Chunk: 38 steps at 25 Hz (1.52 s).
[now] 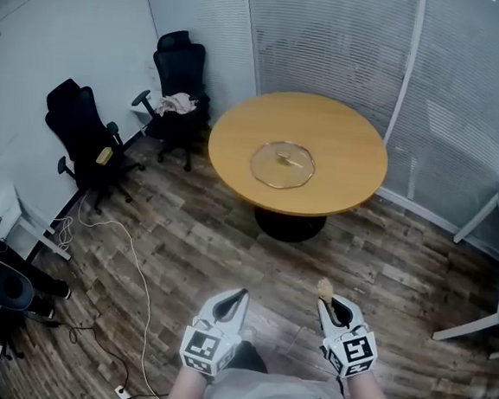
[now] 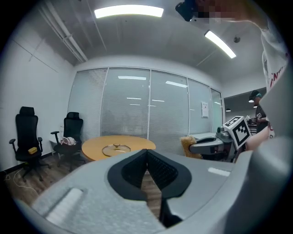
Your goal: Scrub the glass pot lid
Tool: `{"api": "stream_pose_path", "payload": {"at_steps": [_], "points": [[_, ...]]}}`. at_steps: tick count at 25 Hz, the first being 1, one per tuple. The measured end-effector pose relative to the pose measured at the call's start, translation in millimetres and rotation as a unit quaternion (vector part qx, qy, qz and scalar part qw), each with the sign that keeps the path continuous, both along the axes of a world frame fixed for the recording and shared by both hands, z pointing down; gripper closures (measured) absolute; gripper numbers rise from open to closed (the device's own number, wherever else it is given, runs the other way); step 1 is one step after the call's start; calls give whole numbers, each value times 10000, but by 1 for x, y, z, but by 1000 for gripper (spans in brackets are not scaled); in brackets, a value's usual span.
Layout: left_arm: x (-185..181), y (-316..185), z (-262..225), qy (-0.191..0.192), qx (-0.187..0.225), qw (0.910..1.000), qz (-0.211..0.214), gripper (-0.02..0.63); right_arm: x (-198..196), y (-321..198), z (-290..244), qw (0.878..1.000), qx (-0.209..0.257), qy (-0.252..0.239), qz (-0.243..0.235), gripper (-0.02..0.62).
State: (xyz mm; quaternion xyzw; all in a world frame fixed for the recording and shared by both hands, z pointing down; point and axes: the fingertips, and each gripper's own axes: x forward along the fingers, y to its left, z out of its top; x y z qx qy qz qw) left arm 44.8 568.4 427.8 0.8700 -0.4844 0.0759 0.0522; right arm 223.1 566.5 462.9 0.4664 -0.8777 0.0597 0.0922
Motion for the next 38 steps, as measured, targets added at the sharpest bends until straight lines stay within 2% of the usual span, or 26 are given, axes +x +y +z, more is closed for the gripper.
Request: {"api": "stream_pose_path", "payload": {"at_steps": [9, 16, 22, 27, 31, 38], "points": [[-88, -140, -14, 198, 23, 9995, 247, 599, -76, -116, -11, 9990, -126, 2, 429, 538], [-123, -204, -17, 258, 69, 9986, 449, 599, -107, -177, -7, 9974, -197, 103, 681, 538], [-124, -247, -2, 171, -66, 9992, 353, 600, -110, -234, 5, 9981, -268, 121, 533, 538], [-127, -297, -4, 202, -64, 9998, 15, 599, -109, -302, 8, 9992, -233, -5, 319, 538], [-121, -345, -11, 126, -29, 9997, -200, 599, -106, -364, 0, 9999, -124, 85, 46, 538], [-84, -425, -18, 198, 15, 9975, -681, 598, -64, -452, -3, 9993, -116, 125, -332, 538]]}}
